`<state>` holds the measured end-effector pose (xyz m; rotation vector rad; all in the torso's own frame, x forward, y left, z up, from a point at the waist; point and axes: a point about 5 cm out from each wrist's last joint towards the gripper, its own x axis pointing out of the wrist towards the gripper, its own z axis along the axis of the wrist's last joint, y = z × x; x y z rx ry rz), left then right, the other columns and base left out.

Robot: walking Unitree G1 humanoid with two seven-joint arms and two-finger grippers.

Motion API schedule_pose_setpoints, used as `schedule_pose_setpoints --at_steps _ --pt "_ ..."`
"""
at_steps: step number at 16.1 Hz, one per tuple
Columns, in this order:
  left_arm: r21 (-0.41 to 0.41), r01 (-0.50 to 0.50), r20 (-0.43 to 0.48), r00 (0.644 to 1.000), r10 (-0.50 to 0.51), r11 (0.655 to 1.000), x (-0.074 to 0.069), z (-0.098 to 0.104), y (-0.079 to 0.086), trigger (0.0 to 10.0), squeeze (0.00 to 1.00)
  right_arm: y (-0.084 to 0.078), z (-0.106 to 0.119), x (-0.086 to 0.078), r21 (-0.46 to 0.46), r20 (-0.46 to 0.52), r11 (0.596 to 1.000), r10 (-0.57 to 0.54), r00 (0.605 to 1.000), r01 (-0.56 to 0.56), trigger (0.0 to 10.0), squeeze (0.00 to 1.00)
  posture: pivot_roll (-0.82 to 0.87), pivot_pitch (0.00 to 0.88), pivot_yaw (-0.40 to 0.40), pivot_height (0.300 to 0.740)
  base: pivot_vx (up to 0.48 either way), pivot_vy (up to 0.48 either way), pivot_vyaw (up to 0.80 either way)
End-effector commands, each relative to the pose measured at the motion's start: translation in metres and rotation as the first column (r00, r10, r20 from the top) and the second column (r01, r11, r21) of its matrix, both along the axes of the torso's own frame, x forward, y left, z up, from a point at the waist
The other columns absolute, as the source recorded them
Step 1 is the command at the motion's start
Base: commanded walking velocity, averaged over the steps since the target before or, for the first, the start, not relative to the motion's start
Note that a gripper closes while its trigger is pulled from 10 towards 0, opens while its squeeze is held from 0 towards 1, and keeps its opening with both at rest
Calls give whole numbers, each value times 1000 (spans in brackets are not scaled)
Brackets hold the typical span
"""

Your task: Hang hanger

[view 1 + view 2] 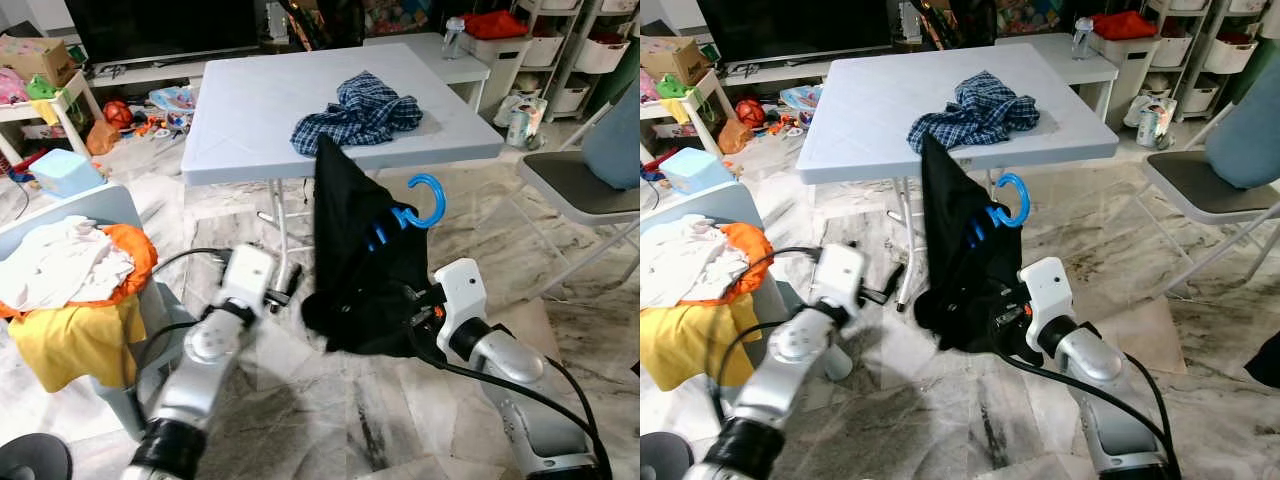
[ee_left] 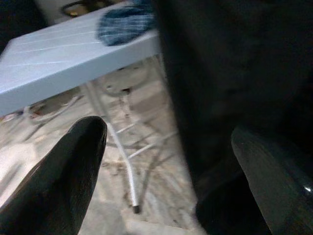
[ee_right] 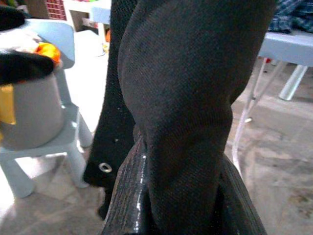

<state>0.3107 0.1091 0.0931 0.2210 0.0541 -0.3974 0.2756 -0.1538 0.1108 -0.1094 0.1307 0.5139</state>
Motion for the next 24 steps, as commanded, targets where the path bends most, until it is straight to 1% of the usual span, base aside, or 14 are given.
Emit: schedule_pose_setpoints --at_steps 1,3,8,9,10,13,14,17,18,19,20,22,23,24 --pt "12 41 27 999 -41 999 3 4 -5 10000 0 8 21 2 27 72 998 52 996 -54 10000 0 -170 0 26 740 0 0 0" --pt "-1 52 42 998 -52 999 7 6 -11 10000 0 12 22 -5 32 43 991 132 990 -133 10000 0 -177 0 32 740 0 0 0" --pt "-4 8 42 999 -8 1000 16 3 -6 10000 0 21 31 -16 88 1 954 289 957 -288 10000 0 -178 0 30 740 0 0 0" --pt "2 -5 48 999 5 1000 17 2 -4 10000 0 21 33 -18 79 -3 946 314 949 -313 10000 0 -179 0 28 740 0 0 0" --pt "18 -41 69 997 39 999 19 2 1 10000 0 17 35 -21 55 -13 937 347 938 -346 10000 0 -179 0 28 740 0 0 0" --pt "37 -131 106 986 127 991 24 6 17 10000 0 6 33 -19 -7 -38 938 345 938 -345 10000 0 -183 0 25 740 0 0 0" --pt "38 -175 112 979 170 984 25 7 27 10000 0 3 33 -18 -23 -43 941 338 940 -339 10000 0 -181 0 25 740 0 0 0" --pt "-18 -264 175 949 263 964 28 18 45 10000 0 -3 34 -19 -139 -44 924 354 934 -357 10000 0 -184 0 27 740 0 0 0" --pt "-32 -277 187 942 278 960 28 21 48 10000 0 -8 34 -14 -115 -54 941 315 947 -320 10000 0 -179 0 20 740 0 0 0" --pt "-37 -273 189 943 275 961 28 21 46 10000 0 -9 35 -11 -135 -42 945 296 954 -299 10000 0 -178 0 18 740 0 0 0" --pt "-54 -250 179 950 256 967 27 20 38 10000 0 -8 34 -5 -184 -24 947 264 964 -264 10000 0 -178 0 18 740 0 0 0" --pt "-90 -195 164 964 208 977 24 18 23 10000 0 -8 34 5 -190 -1 966 179 984 -176 10000 0 -182 0 18 740 0 0 0" --pt "-112 -131 149 978 147 985 19 14 7 10000 0 -7 35 15 -149 12 986 81 997 -78 10000 0 -182 0 19 740 0 0 0" --pt "-113 -85 142 985 101 990 15 12 -4 10000 0 -4 38 21 -86 9 996 29 1000 -28 10000 0 -181 0 19 740 0 0 0"
